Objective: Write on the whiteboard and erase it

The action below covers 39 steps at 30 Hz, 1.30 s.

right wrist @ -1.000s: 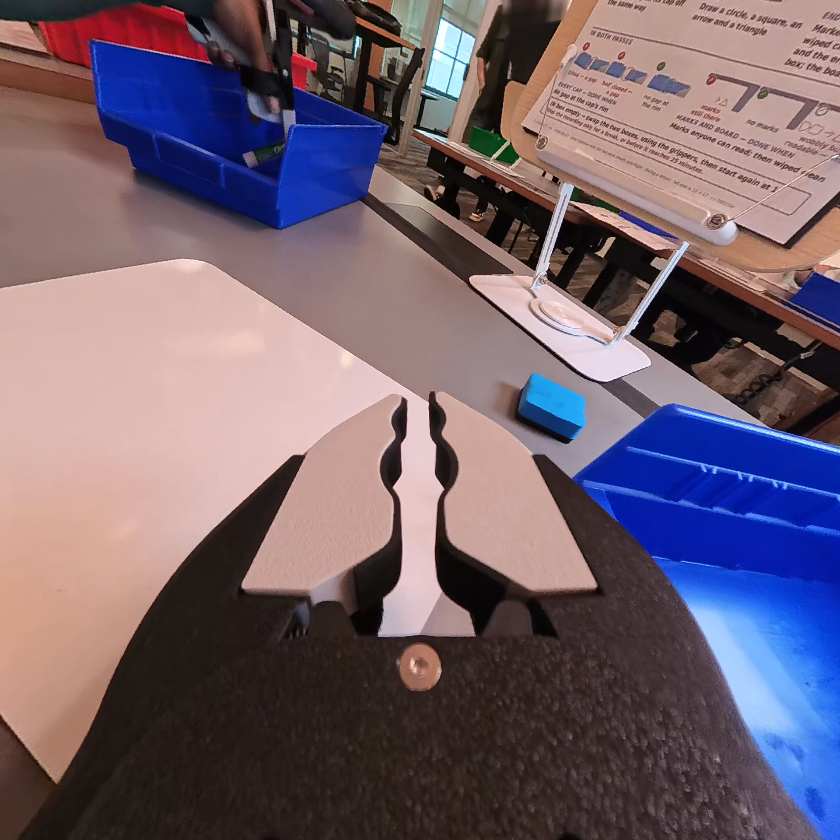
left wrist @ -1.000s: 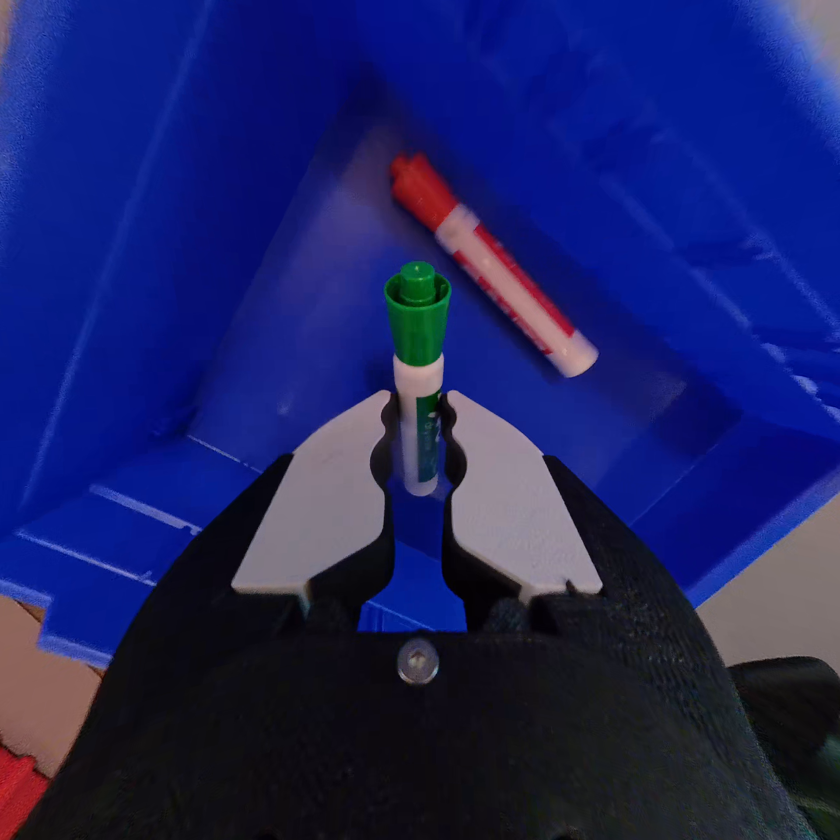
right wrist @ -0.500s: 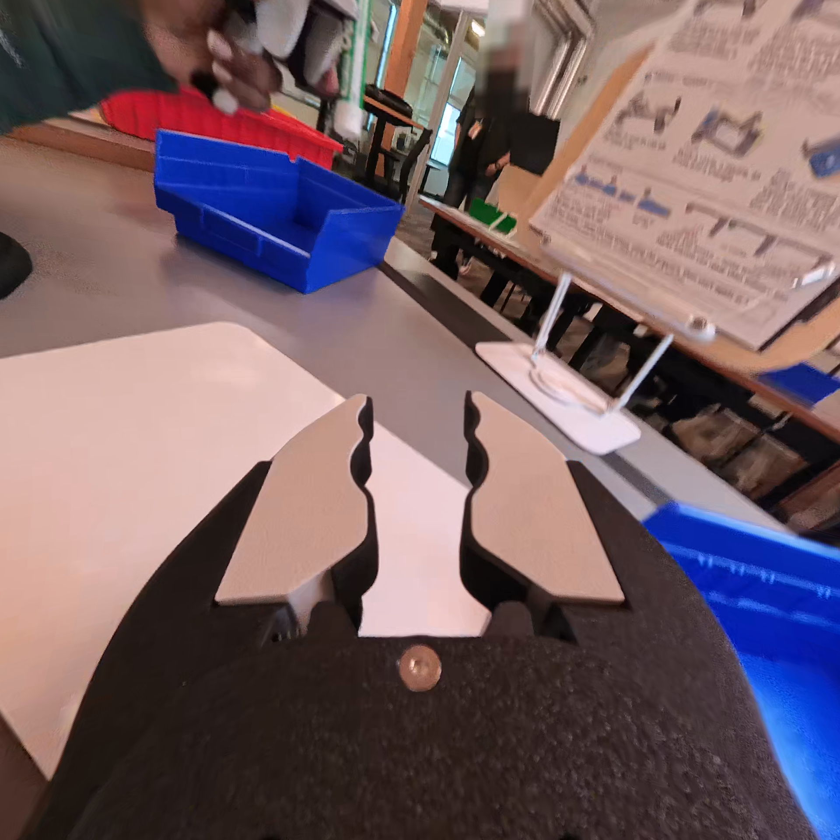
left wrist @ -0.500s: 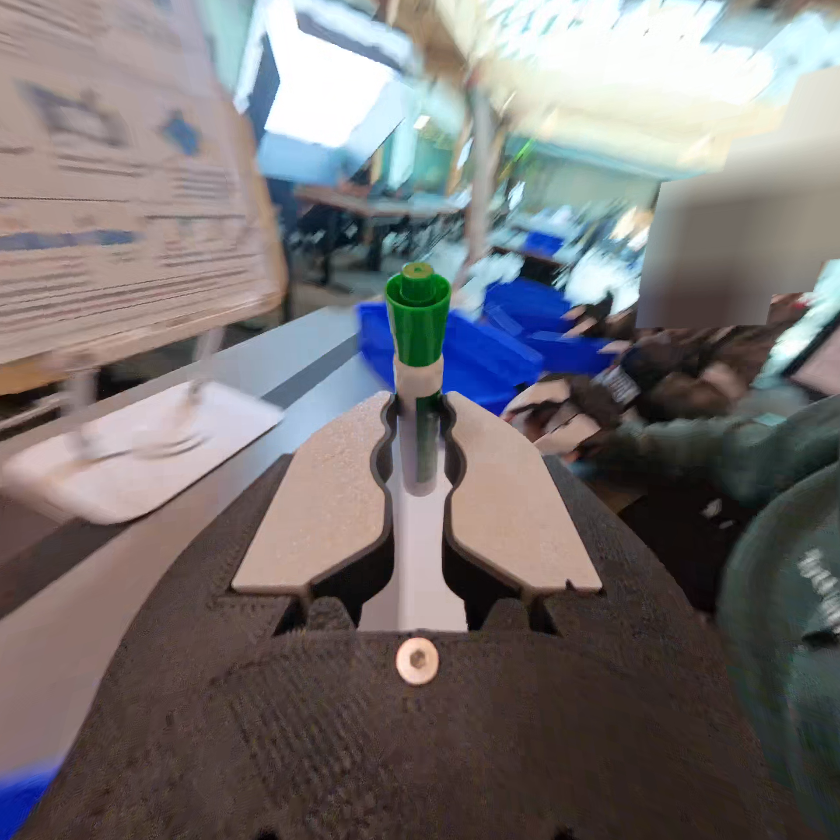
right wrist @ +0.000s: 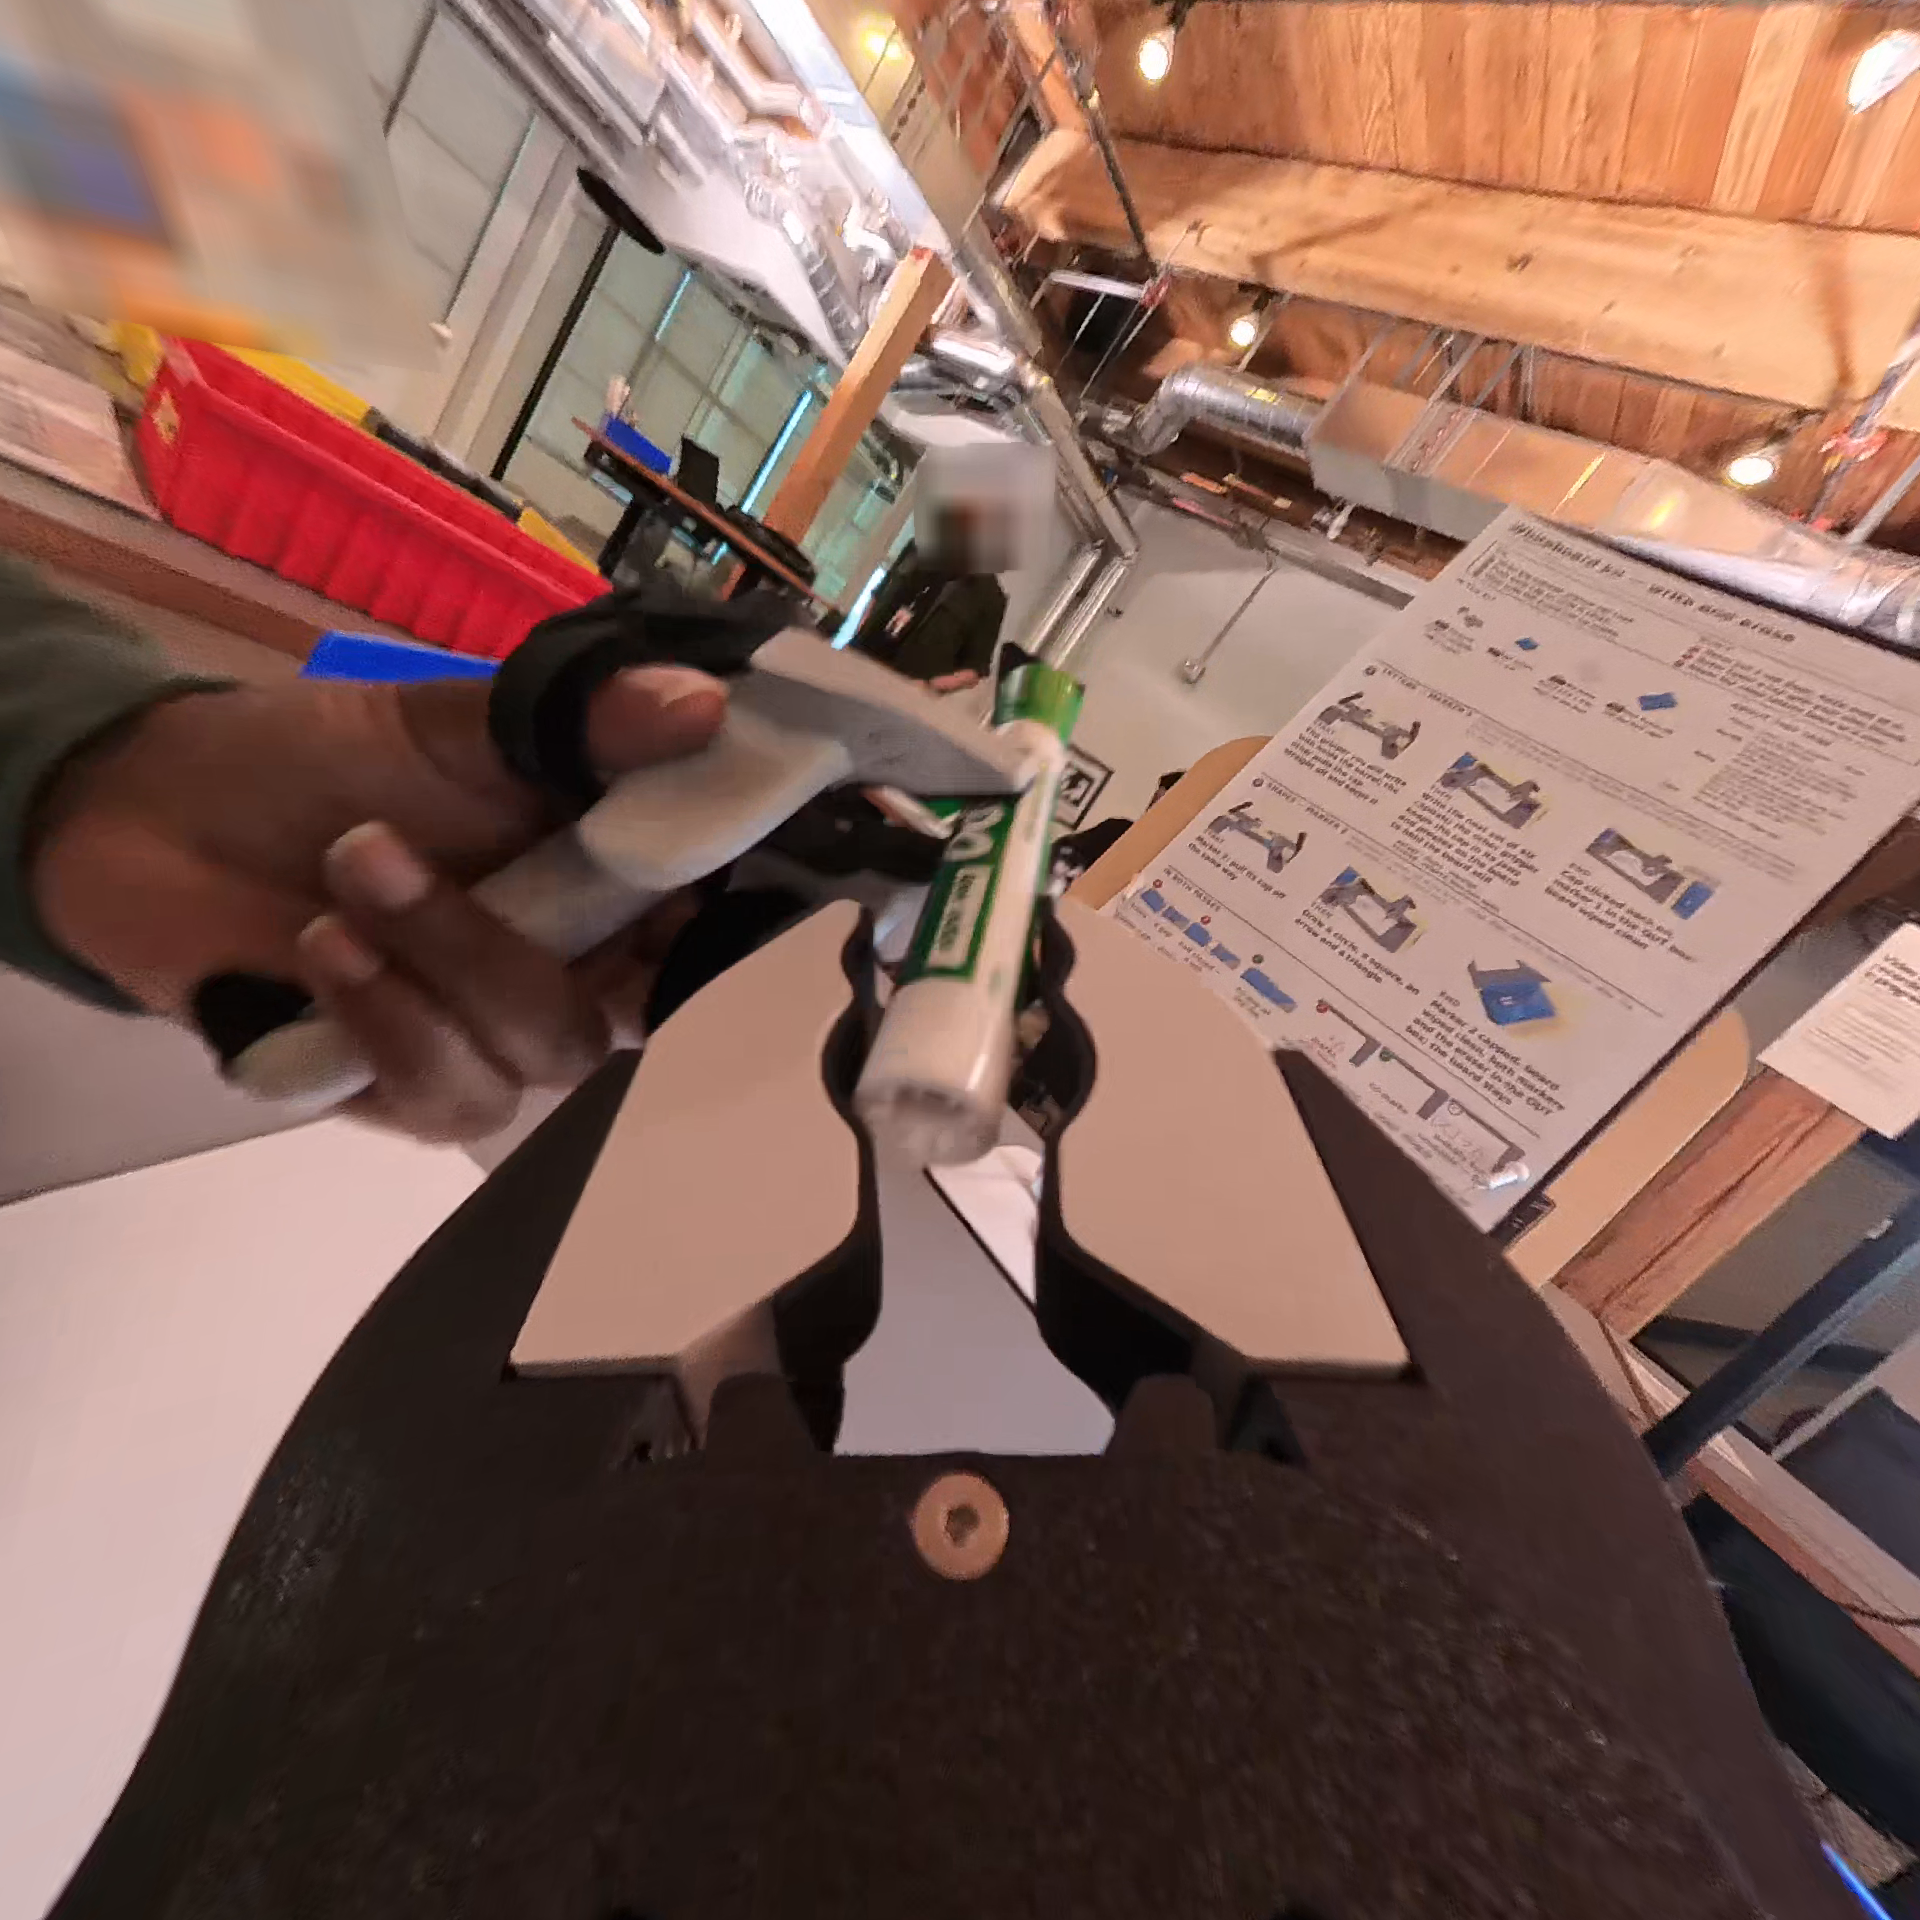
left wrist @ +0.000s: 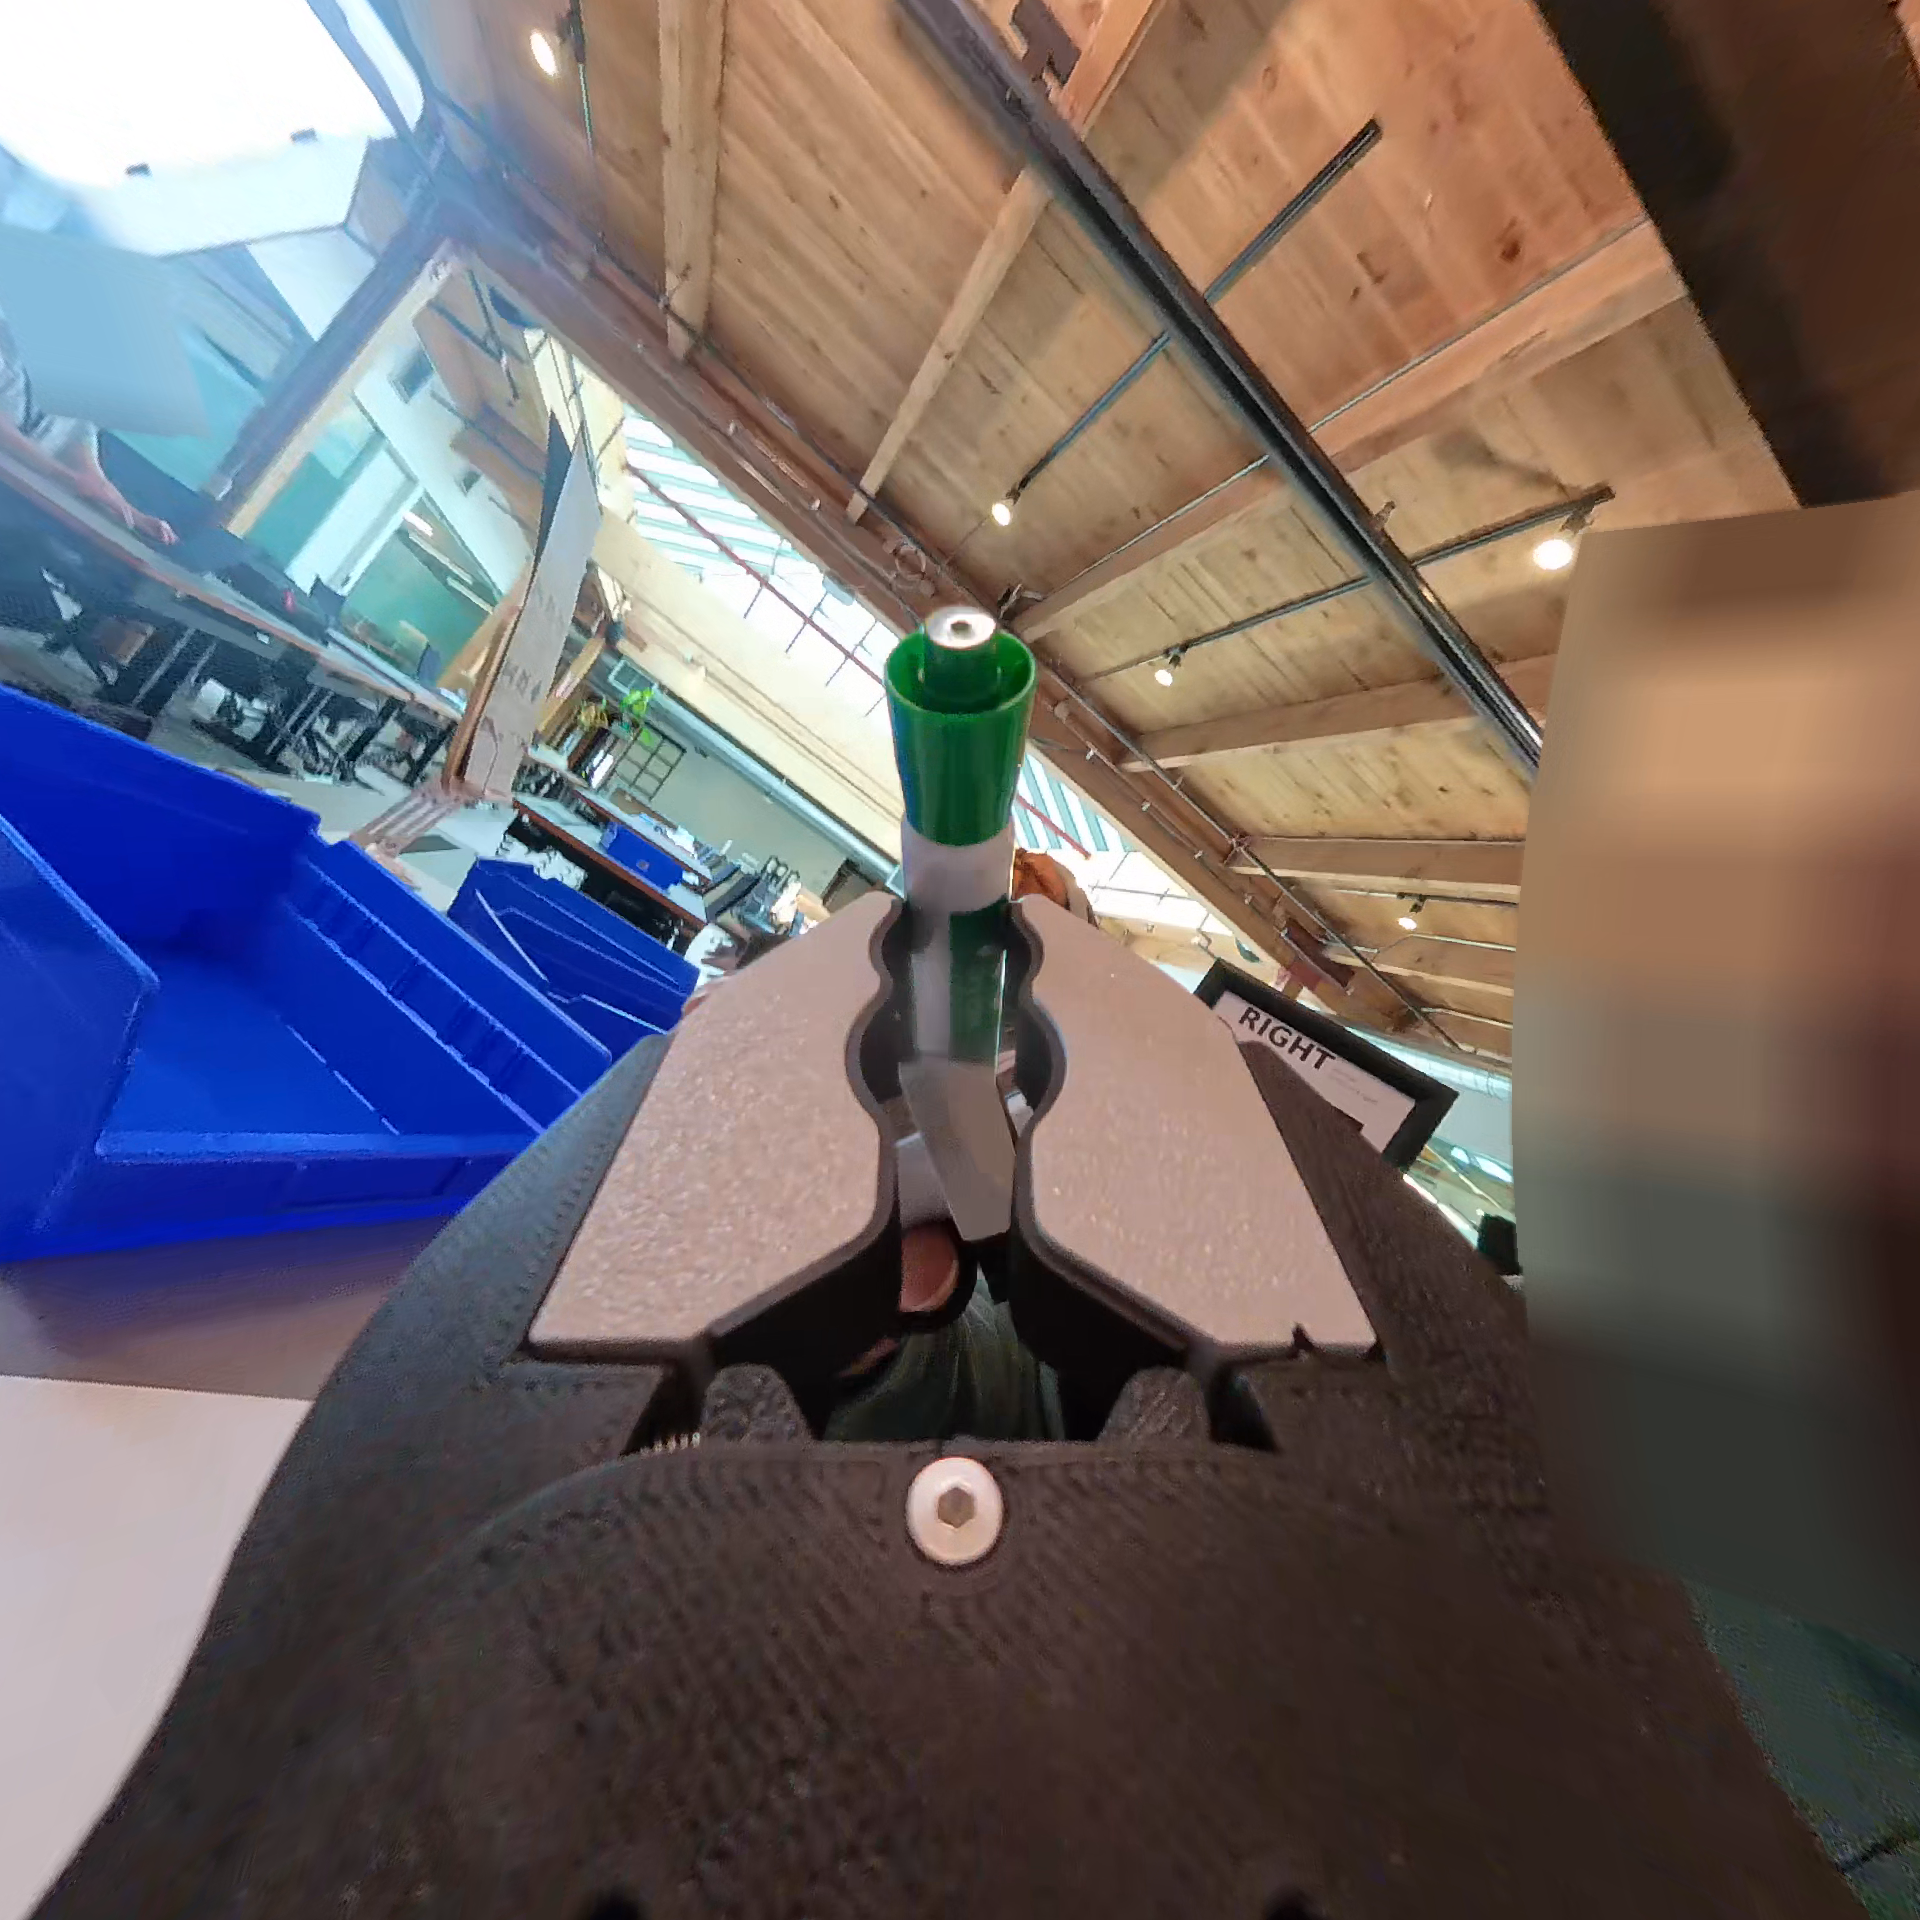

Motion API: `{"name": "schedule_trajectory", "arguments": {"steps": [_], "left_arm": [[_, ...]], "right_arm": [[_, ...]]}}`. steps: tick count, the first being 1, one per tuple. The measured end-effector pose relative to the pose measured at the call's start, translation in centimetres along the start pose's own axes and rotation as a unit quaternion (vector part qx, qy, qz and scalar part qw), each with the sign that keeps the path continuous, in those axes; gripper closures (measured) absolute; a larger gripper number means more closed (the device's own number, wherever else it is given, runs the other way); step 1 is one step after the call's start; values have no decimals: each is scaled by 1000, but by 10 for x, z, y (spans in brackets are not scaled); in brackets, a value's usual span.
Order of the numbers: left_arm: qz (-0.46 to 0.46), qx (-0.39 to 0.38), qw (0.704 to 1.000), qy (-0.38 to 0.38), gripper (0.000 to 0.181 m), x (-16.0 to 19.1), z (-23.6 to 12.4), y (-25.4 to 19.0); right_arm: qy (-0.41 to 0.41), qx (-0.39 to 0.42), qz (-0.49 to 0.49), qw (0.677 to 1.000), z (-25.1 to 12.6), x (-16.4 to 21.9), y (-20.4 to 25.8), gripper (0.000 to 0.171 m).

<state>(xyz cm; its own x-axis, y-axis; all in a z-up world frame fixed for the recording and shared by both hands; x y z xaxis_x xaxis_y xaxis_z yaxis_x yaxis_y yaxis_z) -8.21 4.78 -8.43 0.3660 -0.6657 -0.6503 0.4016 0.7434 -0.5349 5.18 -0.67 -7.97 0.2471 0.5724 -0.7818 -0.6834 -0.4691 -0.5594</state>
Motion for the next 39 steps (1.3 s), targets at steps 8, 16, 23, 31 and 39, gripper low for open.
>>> {"name": "schedule_trajectory", "arguments": {"steps": [8,16,23,31,39], "left_arm": [[39,-42,996,72,150,-4,-33,6],[289,-128,913,259,147,9,-76,-12],[295,-126,902,289,161,15,-86,-6],[280,-95,909,293,162,19,-88,-7],[232,-80,927,285,163,19,-90,-2]], "right_arm": [[11,-89,92,992,-11,13,-8,151],[30,-268,350,897,-7,54,9,151],[50,-312,421,850,-2,75,24,151],[36,-308,382,870,-6,66,25,151],[59,-282,258,922,-8,62,35,138]]}}
Point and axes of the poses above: each gripper's, where its closed fingertips meet, z out along the fingers, x out of its underside, y = z × x across the jaws, the point moved 9 cm from there along -z, back along the fingers, and after that the axes turned 3 degrees about x, right-handed, at the moved point
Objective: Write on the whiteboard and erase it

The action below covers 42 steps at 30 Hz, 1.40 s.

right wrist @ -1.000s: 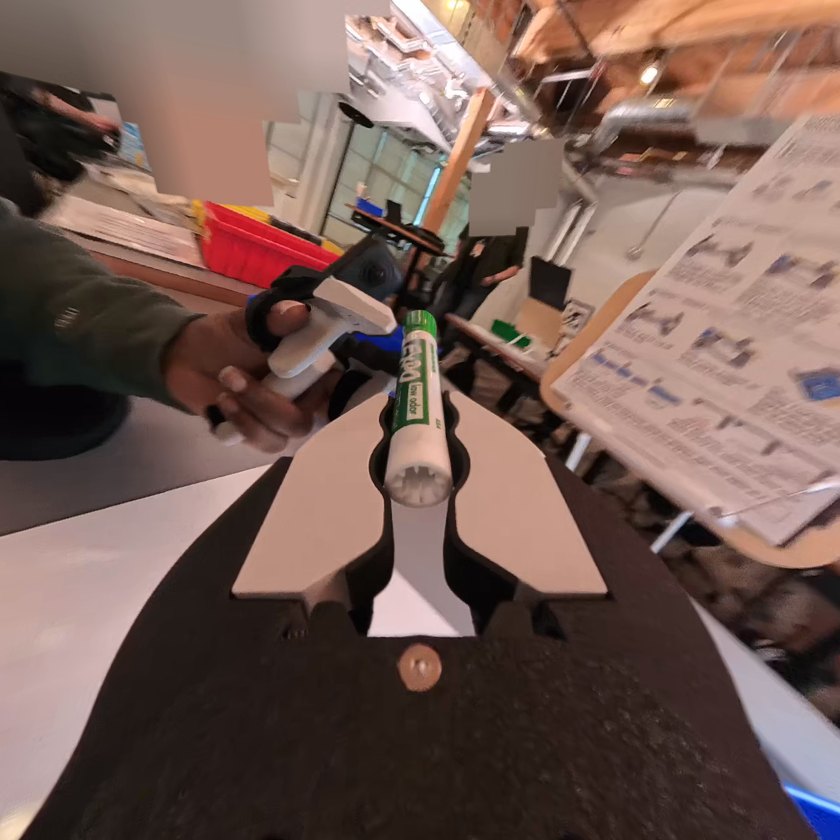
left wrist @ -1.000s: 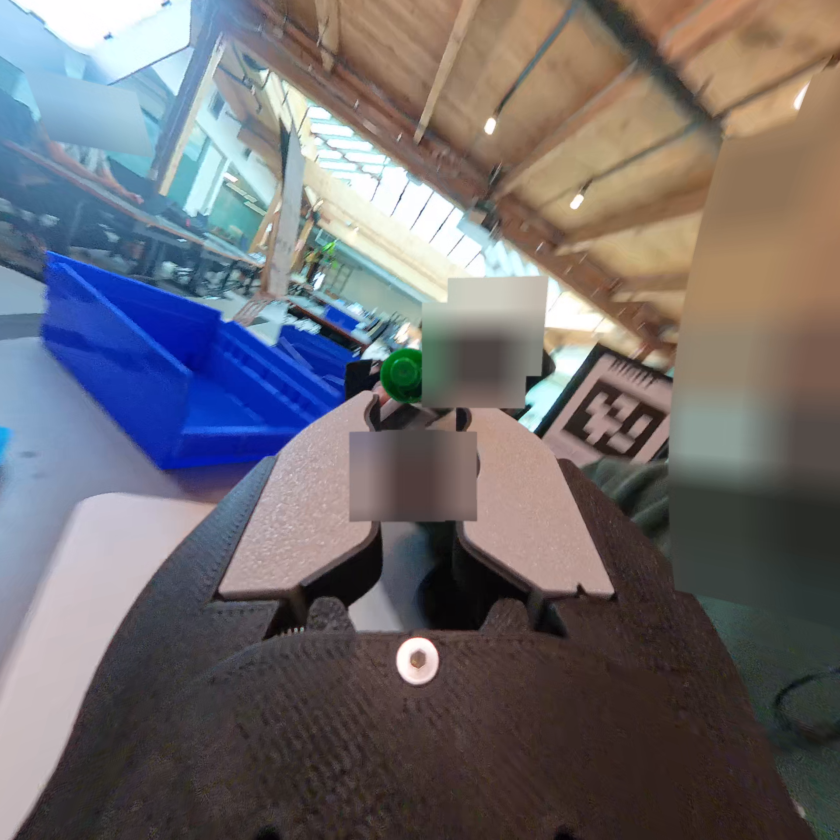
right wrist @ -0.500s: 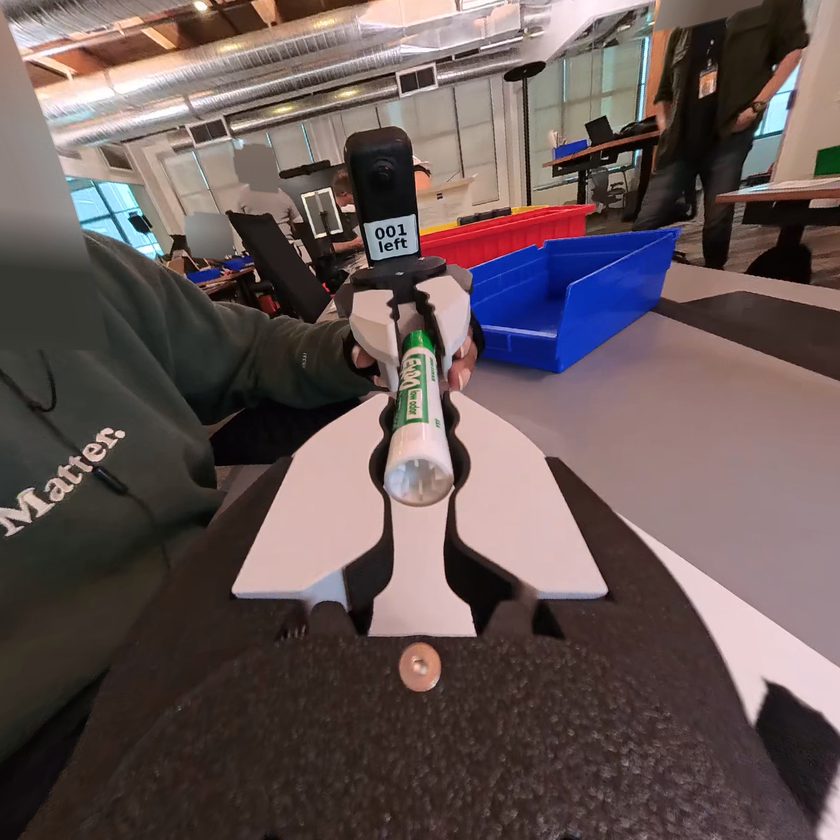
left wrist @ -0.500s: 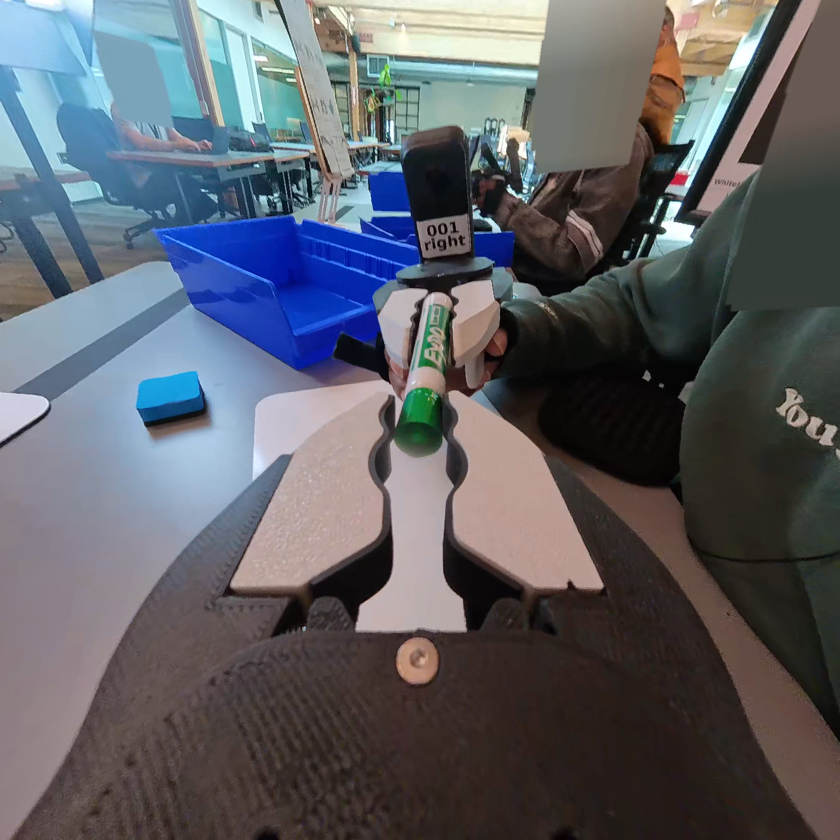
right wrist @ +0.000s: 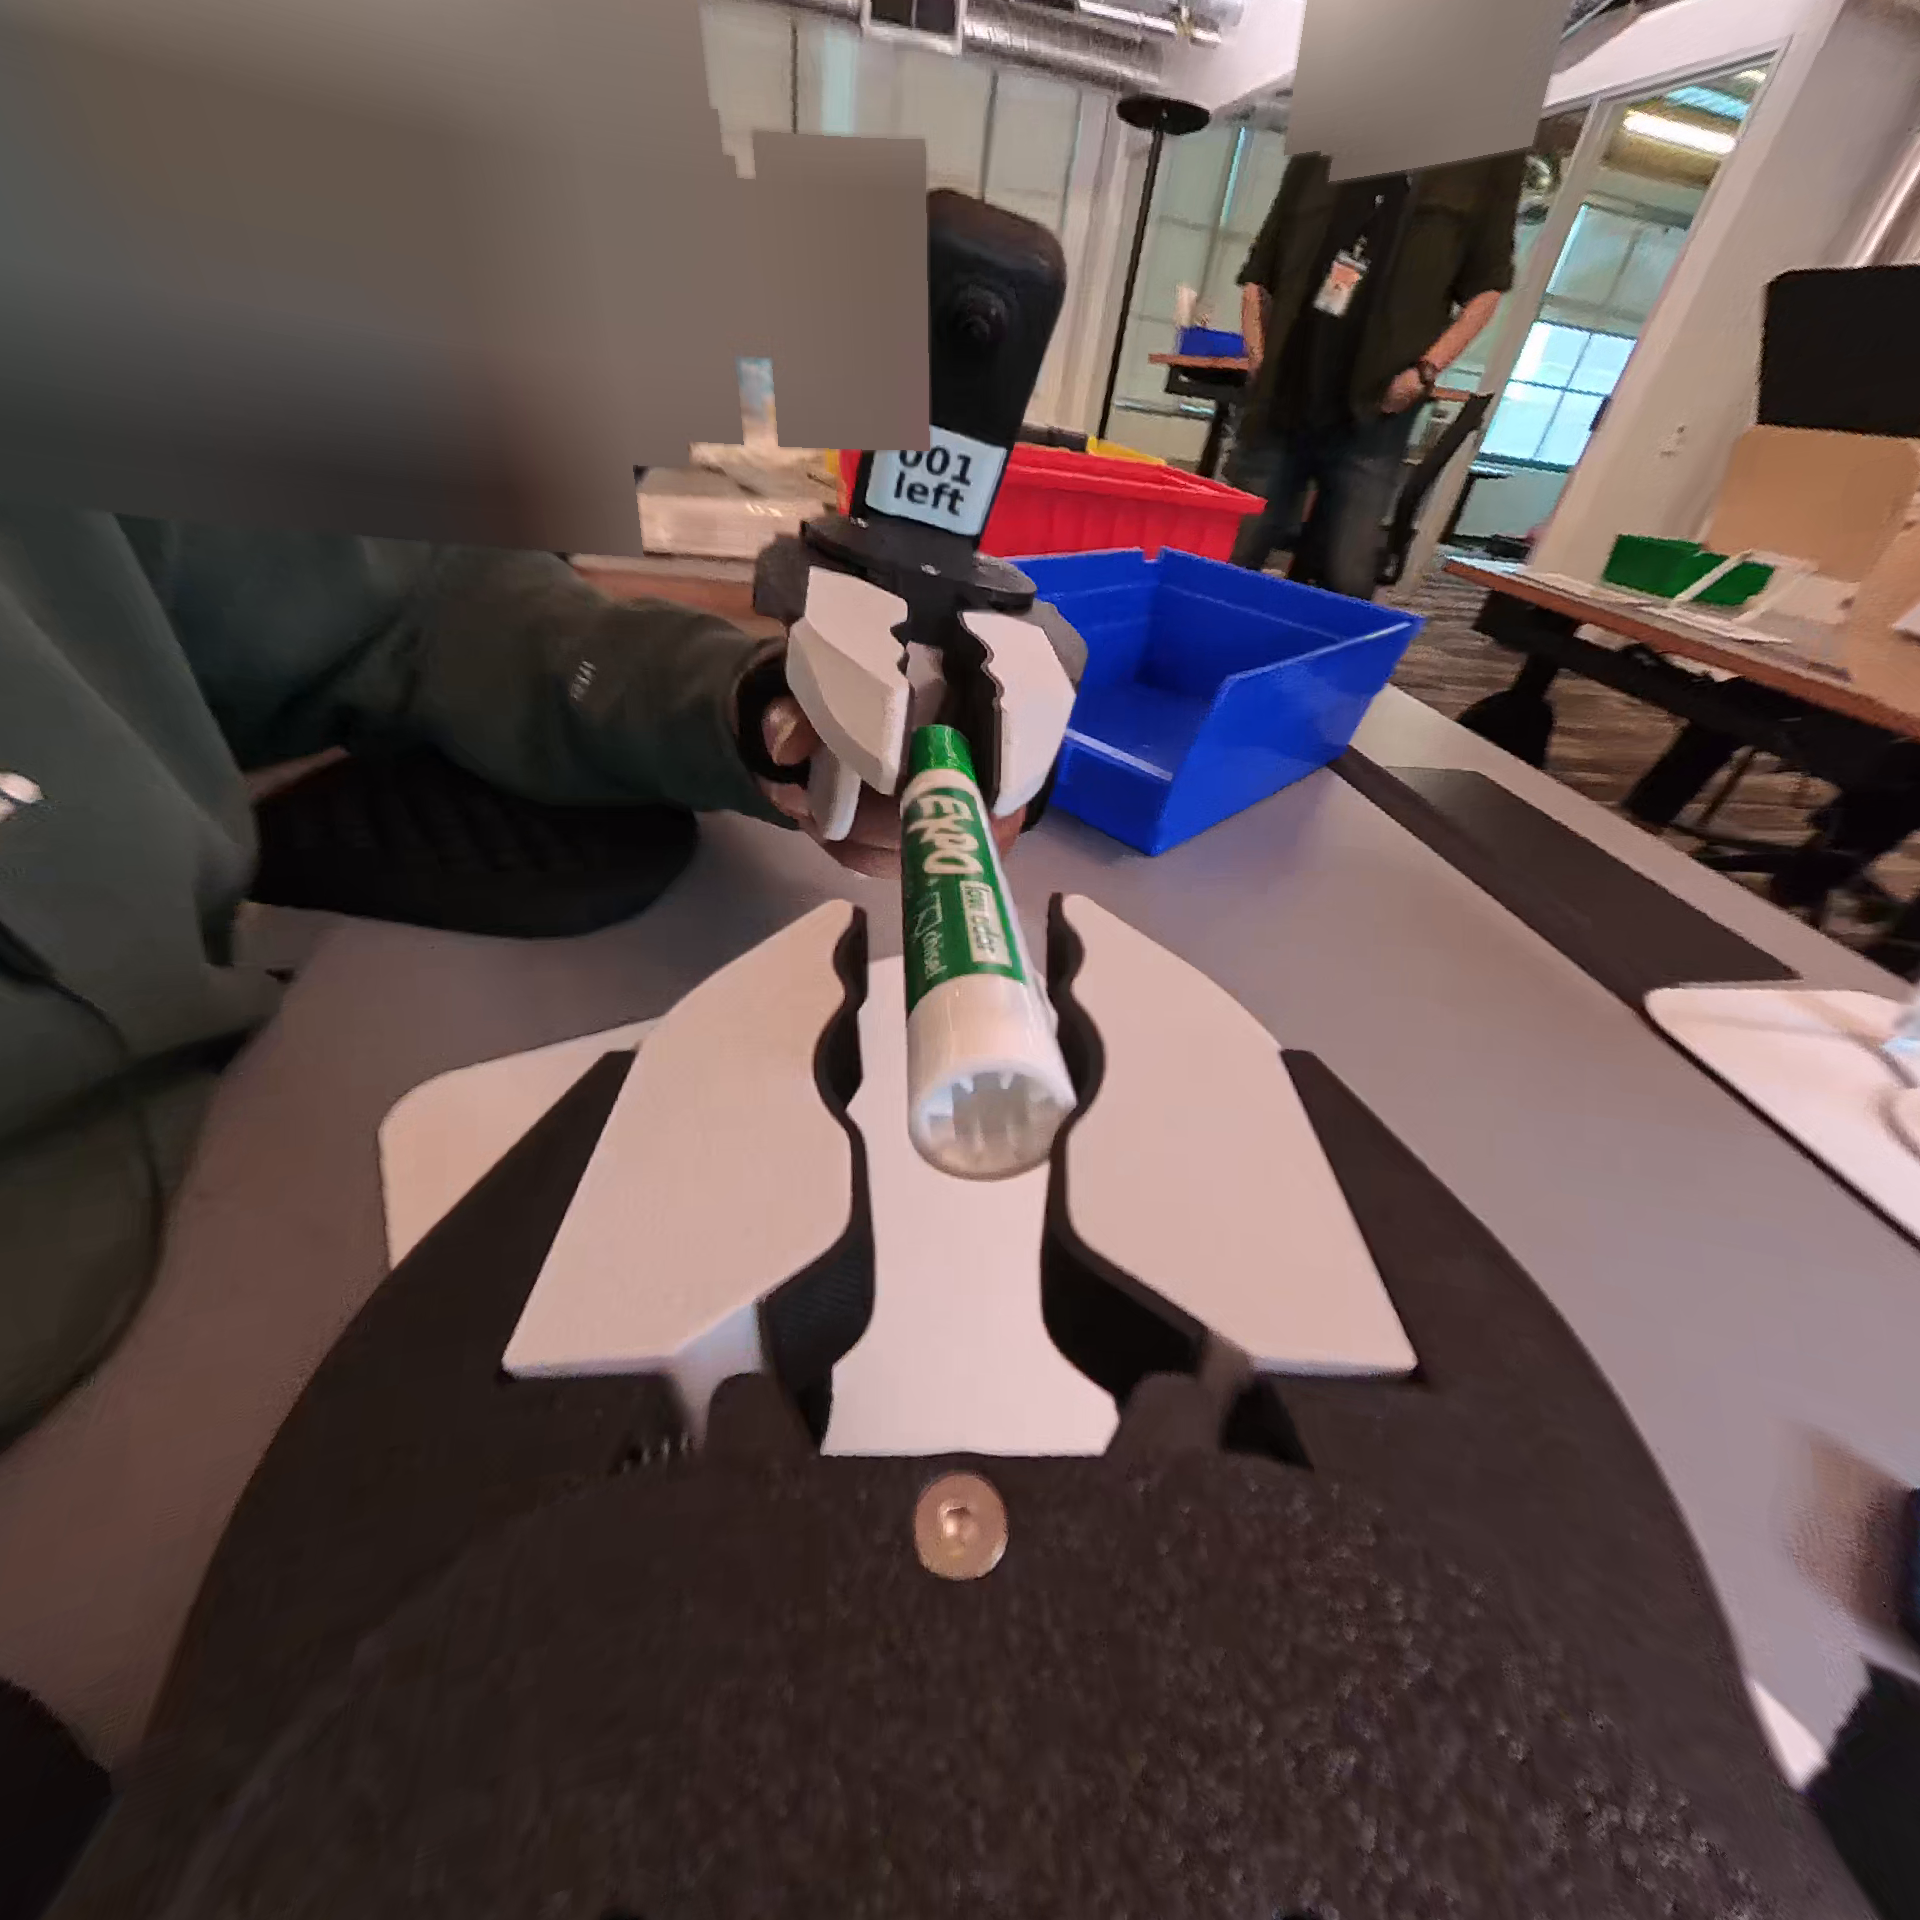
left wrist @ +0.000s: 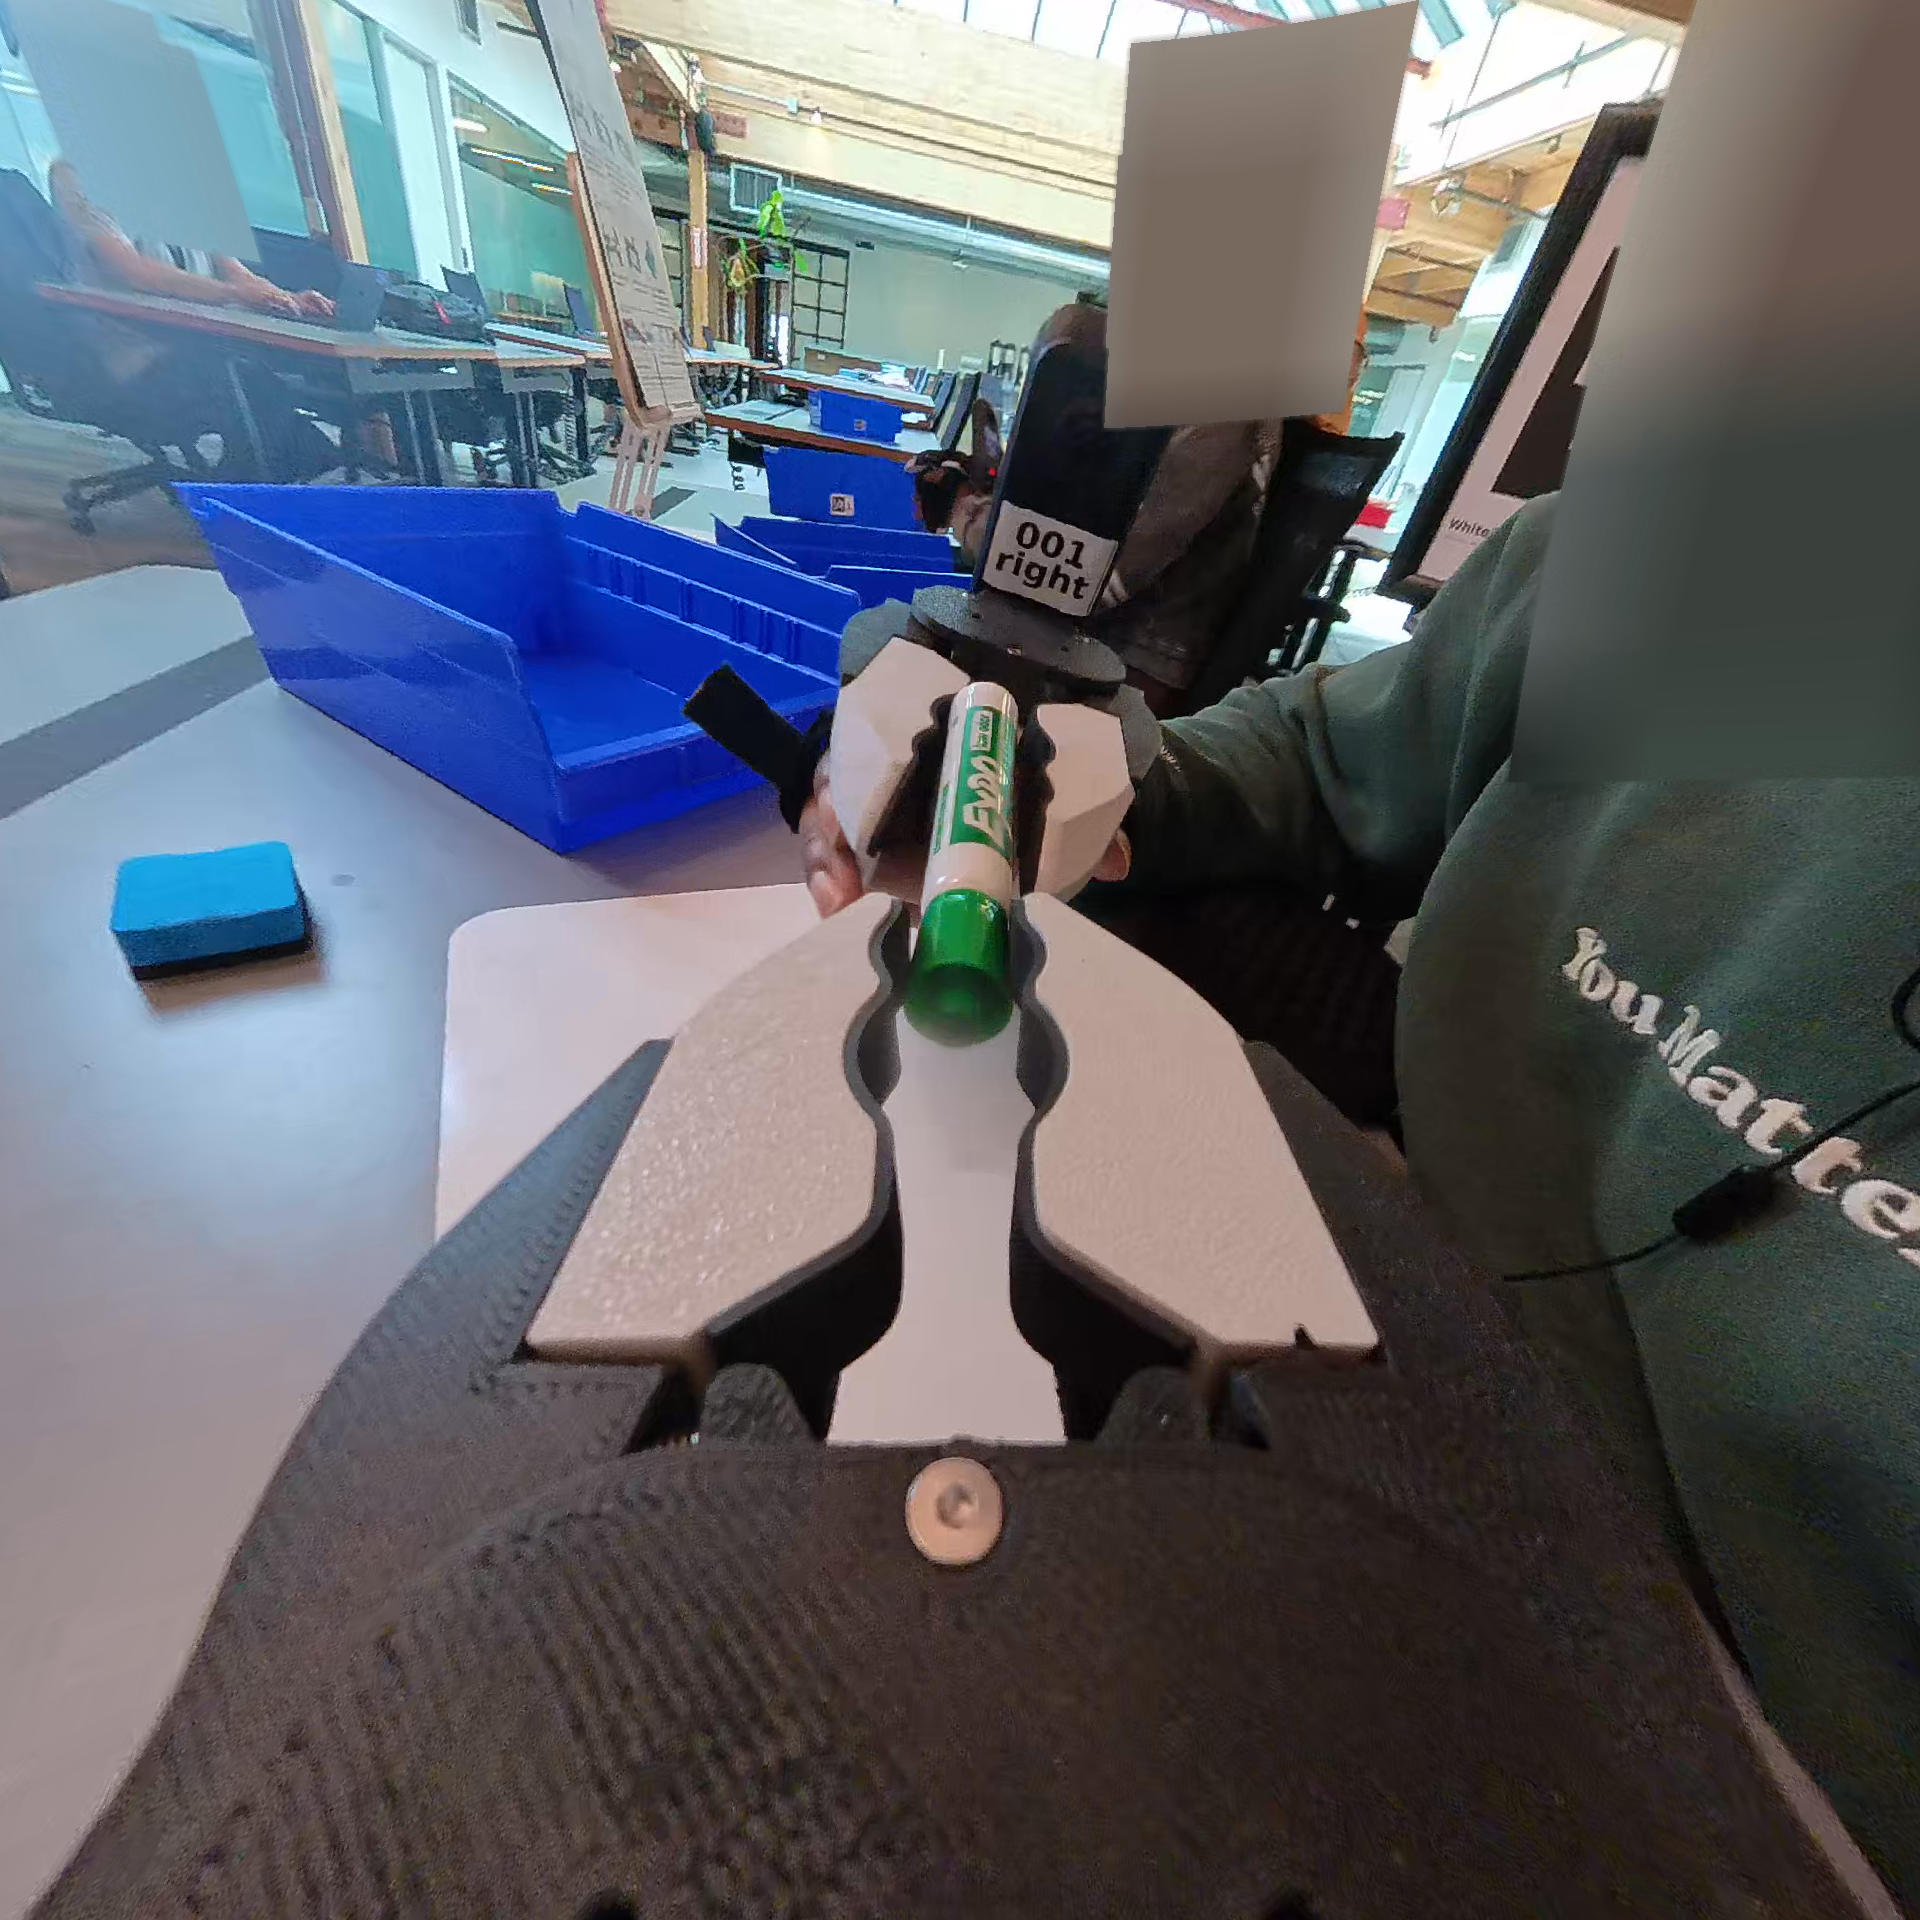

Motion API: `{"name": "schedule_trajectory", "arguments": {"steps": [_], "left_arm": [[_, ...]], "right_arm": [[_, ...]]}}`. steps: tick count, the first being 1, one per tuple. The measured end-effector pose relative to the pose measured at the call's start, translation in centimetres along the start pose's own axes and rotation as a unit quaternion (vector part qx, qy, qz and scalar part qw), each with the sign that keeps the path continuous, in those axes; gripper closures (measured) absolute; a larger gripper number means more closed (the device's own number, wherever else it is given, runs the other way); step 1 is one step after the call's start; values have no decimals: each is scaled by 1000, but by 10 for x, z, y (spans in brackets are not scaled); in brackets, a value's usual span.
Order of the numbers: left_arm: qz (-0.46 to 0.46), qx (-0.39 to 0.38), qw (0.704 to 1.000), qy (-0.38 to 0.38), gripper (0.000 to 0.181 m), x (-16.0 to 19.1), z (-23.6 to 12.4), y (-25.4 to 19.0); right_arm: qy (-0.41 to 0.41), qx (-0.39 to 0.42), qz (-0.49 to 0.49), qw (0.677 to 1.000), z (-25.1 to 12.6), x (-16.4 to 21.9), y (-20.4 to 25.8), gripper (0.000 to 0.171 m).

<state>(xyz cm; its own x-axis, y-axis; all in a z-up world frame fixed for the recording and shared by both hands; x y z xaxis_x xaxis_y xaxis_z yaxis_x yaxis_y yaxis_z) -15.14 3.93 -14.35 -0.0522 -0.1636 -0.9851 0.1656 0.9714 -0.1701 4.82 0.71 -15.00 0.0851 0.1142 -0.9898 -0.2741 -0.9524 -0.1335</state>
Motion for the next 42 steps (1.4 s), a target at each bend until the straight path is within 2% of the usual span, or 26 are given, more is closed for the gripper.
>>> {"name": "schedule_trajectory", "arguments": {"steps": [11,17,21,32,37,42], "left_arm": [[-54,29,998,19,163,9,14,-1],[-78,34,996,9,163,13,16,-1],[-90,37,995,8,163,15,19,-1],[-79,36,996,20,158,17,18,1],[-63,31,997,36,162,15,17,0],[-77,39,996,18,162,12,16,1]], "right_arm": [[44,10,-39,998,13,5,10,120],[44,-1,-36,998,19,9,15,124],[25,-7,-31,999,17,9,16,136],[30,-7,13,999,18,12,13,138],[30,-15,29,999,20,12,14,138],[16,-21,66,997,20,7,12,139]]}}
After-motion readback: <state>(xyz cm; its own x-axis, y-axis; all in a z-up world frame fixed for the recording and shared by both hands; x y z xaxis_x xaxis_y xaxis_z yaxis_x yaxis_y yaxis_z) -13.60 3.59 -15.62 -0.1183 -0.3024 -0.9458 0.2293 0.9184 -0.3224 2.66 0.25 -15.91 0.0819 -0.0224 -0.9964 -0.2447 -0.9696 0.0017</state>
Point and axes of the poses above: each gripper's, where its closed fingertips meet, z out along the fingers, x out of its underside, y = z × x across the jaws, the point moved 9 cm from there along -z, back along the fingers, and after that the axes turned 3 degrees about x, right-handed, at the moved point
